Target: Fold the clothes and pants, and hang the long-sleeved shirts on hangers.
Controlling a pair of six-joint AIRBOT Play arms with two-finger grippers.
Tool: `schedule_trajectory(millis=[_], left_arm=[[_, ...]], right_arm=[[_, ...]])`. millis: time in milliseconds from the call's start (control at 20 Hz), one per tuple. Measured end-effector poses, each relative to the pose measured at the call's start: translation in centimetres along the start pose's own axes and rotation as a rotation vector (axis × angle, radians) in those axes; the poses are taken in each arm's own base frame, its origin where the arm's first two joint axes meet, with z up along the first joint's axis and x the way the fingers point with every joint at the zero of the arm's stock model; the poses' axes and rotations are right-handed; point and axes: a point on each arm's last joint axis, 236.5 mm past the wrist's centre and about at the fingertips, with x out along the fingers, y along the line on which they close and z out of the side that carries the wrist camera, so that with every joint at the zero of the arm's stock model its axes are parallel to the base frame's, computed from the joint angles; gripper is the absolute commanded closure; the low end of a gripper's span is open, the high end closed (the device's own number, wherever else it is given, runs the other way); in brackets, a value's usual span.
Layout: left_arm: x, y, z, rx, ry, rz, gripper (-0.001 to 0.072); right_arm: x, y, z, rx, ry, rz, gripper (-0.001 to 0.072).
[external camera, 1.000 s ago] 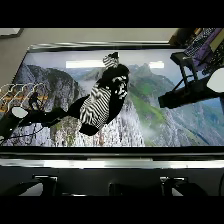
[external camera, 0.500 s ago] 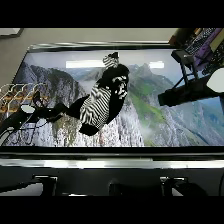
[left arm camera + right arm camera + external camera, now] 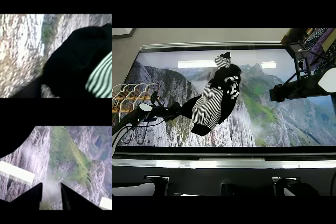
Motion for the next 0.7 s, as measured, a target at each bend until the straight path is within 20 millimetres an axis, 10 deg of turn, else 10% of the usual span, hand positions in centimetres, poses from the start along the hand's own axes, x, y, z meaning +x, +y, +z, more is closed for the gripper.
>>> schedule_trajectory(millis=[150, 450, 700], left_arm=[[0.1, -0.1, -0.3, 0.011, 0.013, 0.0, 0.0672], [0.0, -0.4, -0.3, 0.015, 0.013, -0.007, 0.0672], [-0.1, -0.5, -0.8, 0.015, 0.034, -0.01, 0.0672]], right_arm=[[1.8, 0.0, -1.0, 0.083, 0.047, 0.008, 0.0095], [11.8, 4.9, -6.4, 0.316, 0.26, 0.253, 0.0079], [19.4, 9.7, -6.7, 0.52, 0.276, 0.506, 0.008]])
